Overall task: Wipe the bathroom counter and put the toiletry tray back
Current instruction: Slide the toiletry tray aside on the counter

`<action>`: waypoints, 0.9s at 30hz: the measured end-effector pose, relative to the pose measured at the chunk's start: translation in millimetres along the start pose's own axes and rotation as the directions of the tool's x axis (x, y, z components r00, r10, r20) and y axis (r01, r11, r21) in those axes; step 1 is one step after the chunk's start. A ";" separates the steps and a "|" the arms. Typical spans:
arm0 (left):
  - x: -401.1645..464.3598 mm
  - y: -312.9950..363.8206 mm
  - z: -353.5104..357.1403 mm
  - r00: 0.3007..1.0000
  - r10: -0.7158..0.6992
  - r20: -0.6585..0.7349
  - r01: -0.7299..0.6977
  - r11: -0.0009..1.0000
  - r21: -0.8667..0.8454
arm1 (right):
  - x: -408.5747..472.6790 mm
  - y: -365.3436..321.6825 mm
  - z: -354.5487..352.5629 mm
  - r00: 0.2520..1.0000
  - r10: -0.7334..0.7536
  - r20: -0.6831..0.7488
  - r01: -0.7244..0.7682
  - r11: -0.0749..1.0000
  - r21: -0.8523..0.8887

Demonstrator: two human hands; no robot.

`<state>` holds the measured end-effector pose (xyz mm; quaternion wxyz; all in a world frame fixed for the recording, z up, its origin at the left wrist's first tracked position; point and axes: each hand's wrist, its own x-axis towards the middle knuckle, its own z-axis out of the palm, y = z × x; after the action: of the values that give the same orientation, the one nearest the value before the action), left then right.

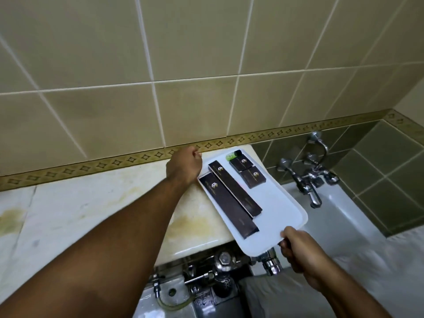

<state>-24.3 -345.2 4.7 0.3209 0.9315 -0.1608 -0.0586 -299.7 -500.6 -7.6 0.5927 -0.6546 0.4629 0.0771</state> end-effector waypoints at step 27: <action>-264.5 -167.1 -152.2 0.995 -0.068 0.072 0.014 0.813 0.583 | -80.8 -42.2 140.9 0.803 -0.498 0.329 0.594 0.720 -0.359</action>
<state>-197.2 -43.9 23.0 0.0123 0.9847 -0.1652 -0.0550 -252.4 -345.1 34.4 0.4680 -0.8676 0.1528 0.0702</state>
